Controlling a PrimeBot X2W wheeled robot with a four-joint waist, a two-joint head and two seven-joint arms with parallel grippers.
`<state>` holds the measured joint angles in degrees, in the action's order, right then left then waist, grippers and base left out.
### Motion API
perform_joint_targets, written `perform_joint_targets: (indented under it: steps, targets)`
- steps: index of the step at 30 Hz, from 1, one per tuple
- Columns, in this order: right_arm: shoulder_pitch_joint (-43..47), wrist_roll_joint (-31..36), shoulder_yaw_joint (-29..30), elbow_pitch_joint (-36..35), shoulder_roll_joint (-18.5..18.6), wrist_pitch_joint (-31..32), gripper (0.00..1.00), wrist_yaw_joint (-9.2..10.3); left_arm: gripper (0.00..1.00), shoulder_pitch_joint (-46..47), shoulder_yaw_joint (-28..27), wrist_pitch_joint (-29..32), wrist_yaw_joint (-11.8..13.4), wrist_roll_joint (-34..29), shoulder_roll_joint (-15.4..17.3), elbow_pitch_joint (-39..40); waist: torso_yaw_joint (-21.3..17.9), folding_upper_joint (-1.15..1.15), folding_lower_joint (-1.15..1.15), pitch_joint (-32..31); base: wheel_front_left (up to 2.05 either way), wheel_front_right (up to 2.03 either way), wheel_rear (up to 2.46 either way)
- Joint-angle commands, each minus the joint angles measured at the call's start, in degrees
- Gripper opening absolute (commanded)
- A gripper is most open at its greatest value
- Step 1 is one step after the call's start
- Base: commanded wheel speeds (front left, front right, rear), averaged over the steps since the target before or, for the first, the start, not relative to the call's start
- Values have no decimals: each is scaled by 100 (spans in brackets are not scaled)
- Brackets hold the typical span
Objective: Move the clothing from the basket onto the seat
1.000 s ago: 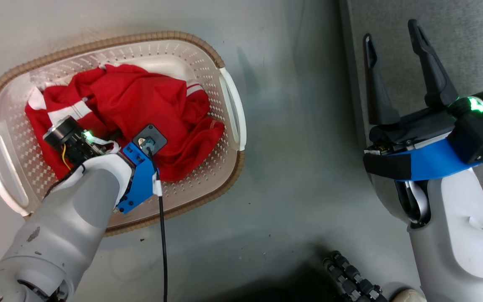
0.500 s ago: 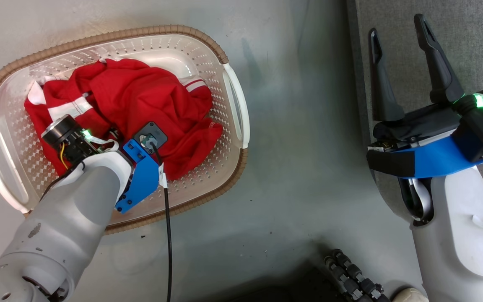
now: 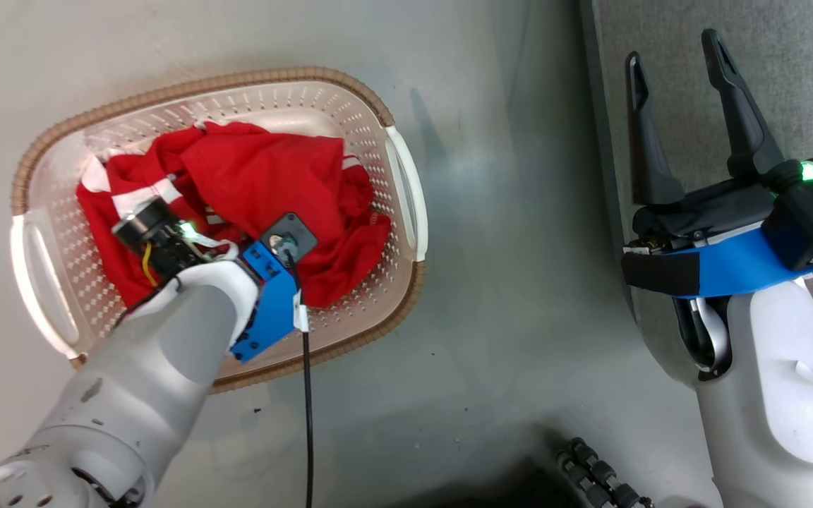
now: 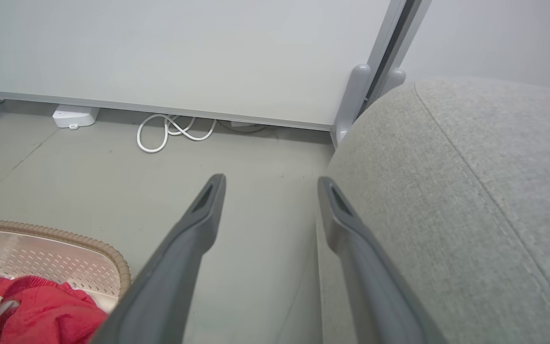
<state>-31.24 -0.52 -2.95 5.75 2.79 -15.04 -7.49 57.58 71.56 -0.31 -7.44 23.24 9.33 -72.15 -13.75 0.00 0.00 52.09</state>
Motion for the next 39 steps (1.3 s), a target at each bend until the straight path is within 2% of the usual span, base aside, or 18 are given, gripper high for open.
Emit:
perform_joint_targets:
  steps: [1, 11, 23, 31, 39]
  targets:
    - [25, 45, 25, 17, 18, -22, 100, -1, 0, -46, 34, -75, -2, 48, -32, 38, 57, 0, 0, -101, 0, 0, 0]
    - [218, 145, 94, 168, 19, -21, 100, -1, 0, -246, 83, -700, -2, 362, -344, 195, 340, 0, 0, -745, 0, 0, 0]
    - [582, 259, 186, 398, 91, -21, 100, -1, 0, -562, -7, -1378, -2, 914, -611, 411, 763, 0, 0, -1820, 0, 0, 0]
    - [981, 247, 284, 557, 185, -22, 100, -1, 0, -695, -350, -1496, 98, 1207, -655, 1075, 977, 0, 0, -2662, 0, 0, 0]
    - [1357, 241, 328, 694, 225, -22, 100, -1, 0, -928, -856, -1496, 267, 1119, -644, 1847, 1047, 0, 0, -3356, 0, 0, 0]
